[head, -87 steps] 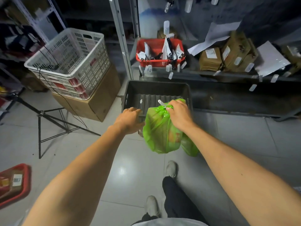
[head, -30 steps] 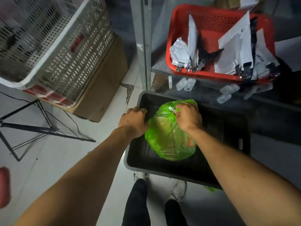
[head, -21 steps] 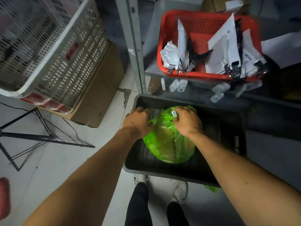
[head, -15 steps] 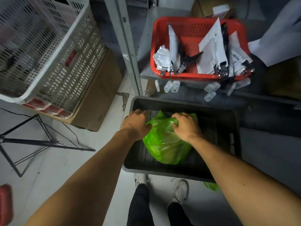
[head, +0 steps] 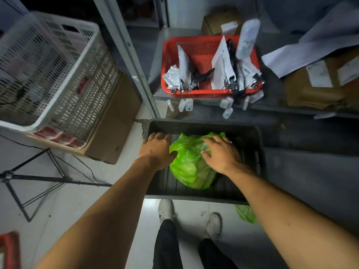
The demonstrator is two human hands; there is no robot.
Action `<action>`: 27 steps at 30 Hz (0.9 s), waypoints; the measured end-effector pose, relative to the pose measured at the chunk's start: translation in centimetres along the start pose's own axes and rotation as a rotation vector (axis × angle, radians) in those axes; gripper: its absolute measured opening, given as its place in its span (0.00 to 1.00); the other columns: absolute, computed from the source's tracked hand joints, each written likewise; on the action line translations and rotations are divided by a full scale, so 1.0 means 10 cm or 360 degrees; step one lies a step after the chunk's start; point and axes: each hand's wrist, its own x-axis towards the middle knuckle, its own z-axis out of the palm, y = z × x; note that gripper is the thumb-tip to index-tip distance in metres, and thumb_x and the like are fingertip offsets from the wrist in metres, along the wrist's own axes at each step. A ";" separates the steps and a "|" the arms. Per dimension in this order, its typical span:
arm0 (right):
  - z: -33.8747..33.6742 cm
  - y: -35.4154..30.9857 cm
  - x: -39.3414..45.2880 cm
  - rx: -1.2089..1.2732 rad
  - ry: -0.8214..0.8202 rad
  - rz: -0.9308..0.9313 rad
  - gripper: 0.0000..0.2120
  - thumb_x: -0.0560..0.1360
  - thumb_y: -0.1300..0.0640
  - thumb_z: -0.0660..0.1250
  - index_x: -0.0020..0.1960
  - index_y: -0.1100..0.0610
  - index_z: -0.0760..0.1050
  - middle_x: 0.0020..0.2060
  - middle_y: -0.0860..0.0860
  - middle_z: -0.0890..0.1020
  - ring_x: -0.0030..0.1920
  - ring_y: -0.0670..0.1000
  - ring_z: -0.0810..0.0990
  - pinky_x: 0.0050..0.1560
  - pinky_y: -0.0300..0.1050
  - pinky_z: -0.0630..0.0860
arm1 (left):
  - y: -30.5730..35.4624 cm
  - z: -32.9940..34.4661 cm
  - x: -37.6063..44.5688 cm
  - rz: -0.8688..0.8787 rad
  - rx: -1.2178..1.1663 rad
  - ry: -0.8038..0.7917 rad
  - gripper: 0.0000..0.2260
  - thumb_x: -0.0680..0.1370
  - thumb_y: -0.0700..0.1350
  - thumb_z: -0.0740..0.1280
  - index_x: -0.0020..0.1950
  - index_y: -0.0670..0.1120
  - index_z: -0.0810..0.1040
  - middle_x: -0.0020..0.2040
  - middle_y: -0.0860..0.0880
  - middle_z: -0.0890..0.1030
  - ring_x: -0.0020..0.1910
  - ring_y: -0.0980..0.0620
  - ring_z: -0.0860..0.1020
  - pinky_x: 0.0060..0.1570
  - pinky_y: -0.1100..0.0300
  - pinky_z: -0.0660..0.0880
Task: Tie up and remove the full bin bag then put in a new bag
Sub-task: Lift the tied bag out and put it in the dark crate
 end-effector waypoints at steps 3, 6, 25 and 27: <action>-0.19 0.14 -0.22 -0.0072 0.0077 -0.0016 0.29 0.75 0.39 0.60 0.73 0.47 0.65 0.72 0.51 0.69 0.70 0.56 0.66 0.68 0.52 0.67 | 0.16 -0.06 -0.20 -0.0003 0.0008 0.0044 0.32 0.74 0.64 0.63 0.74 0.51 0.66 0.73 0.46 0.68 0.73 0.41 0.63 0.71 0.42 0.64; -0.41 0.27 -0.44 -0.0142 0.0103 -0.0028 0.32 0.75 0.36 0.58 0.75 0.48 0.62 0.74 0.53 0.66 0.73 0.56 0.63 0.71 0.53 0.62 | 0.33 -0.15 -0.41 -0.0031 0.0002 0.0076 0.33 0.74 0.67 0.60 0.75 0.52 0.65 0.75 0.45 0.66 0.75 0.40 0.60 0.72 0.42 0.61; -1.07 0.44 -2.23 -0.0120 0.0426 0.0485 0.33 0.74 0.36 0.60 0.76 0.48 0.60 0.74 0.53 0.65 0.73 0.56 0.61 0.71 0.53 0.63 | 1.25 -0.66 -1.20 0.0513 0.0269 0.0147 0.33 0.75 0.66 0.62 0.75 0.51 0.64 0.75 0.45 0.66 0.75 0.41 0.61 0.72 0.43 0.61; -1.04 0.42 -2.41 -0.0135 0.0439 0.0538 0.33 0.75 0.37 0.60 0.76 0.48 0.60 0.74 0.53 0.65 0.73 0.56 0.62 0.71 0.53 0.63 | 1.34 -0.62 -1.27 0.0576 0.0303 0.0138 0.33 0.75 0.66 0.61 0.75 0.52 0.64 0.74 0.45 0.67 0.75 0.41 0.61 0.71 0.43 0.62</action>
